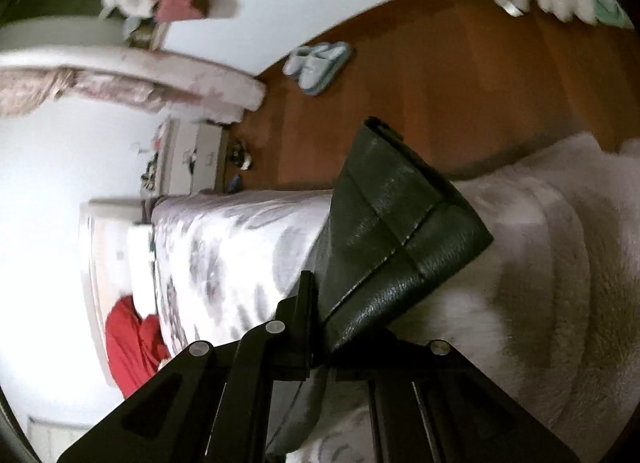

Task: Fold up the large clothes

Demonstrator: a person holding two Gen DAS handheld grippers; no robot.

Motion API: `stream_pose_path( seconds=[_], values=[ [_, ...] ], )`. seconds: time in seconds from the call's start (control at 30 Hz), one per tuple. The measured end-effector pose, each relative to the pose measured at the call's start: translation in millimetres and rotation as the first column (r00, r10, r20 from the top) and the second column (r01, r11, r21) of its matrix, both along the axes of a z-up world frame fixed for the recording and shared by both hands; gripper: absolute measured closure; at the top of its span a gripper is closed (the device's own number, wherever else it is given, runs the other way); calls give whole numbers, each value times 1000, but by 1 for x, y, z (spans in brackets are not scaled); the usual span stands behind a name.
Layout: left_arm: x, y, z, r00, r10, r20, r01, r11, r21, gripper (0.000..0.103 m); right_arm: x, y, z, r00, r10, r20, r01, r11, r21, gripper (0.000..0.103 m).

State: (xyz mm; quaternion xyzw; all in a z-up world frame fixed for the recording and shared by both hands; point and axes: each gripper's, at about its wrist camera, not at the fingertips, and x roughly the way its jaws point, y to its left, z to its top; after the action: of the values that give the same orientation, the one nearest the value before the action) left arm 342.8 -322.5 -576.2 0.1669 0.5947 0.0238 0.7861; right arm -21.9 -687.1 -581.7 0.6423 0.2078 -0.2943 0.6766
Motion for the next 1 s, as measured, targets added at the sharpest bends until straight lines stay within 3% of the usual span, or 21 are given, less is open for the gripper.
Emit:
stream_pose_path(
  seconds=[0.17, 0.3, 0.4, 0.47, 0.53, 0.63, 0.77, 0.83, 0.87, 0.97, 1.0],
  values=[
    [-8, 32, 14, 997, 72, -16, -72, 997, -24, 0, 29, 22, 63, 993, 113, 21, -111, 989, -97, 98],
    [-25, 78, 35, 987, 160, 13, -159, 985, -62, 0, 83, 65, 121, 957, 290, 6, -282, 936, -209, 98],
    [-37, 125, 47, 972, 232, 38, -229, 972, -55, 0, 140, 121, 157, 885, 464, -29, -452, 845, -287, 98],
    [-47, 160, 53, 958, 282, 49, -280, 959, -45, 0, 184, 168, 173, 811, 580, -71, -569, 755, -326, 98],
    [-56, 189, 56, 943, 327, 56, -326, 945, -24, 0, 230, 224, 178, 719, 686, -116, -677, 651, -344, 98],
    [-70, 245, 55, 909, 413, 56, -414, 910, 5, 0, 290, 321, 169, 544, 816, -196, -815, 458, -355, 98],
    [-84, 310, 47, 863, 503, 39, -504, 863, 27, 0, 345, 470, 131, 259, 894, -365, -926, 122, -358, 98],
    [-91, 330, 45, 850, 526, 38, -527, 849, 34, 0, 352, 531, 107, 132, 880, -457, -937, -40, -348, 98],
    [-93, 340, 43, 845, 533, 35, -534, 845, 38, 0, 352, 565, 88, 50, 858, -512, -934, -142, -329, 98],
    [-98, 358, 40, 840, 541, 31, -542, 839, 38, 0, 357, 613, 41, -99, 779, -620, -926, -300, -230, 97],
    [-96, 366, 38, 838, 545, 26, -546, 837, 32, 0, 359, 624, 30, -124, 751, -648, -929, -317, -190, 94]
  ],
)
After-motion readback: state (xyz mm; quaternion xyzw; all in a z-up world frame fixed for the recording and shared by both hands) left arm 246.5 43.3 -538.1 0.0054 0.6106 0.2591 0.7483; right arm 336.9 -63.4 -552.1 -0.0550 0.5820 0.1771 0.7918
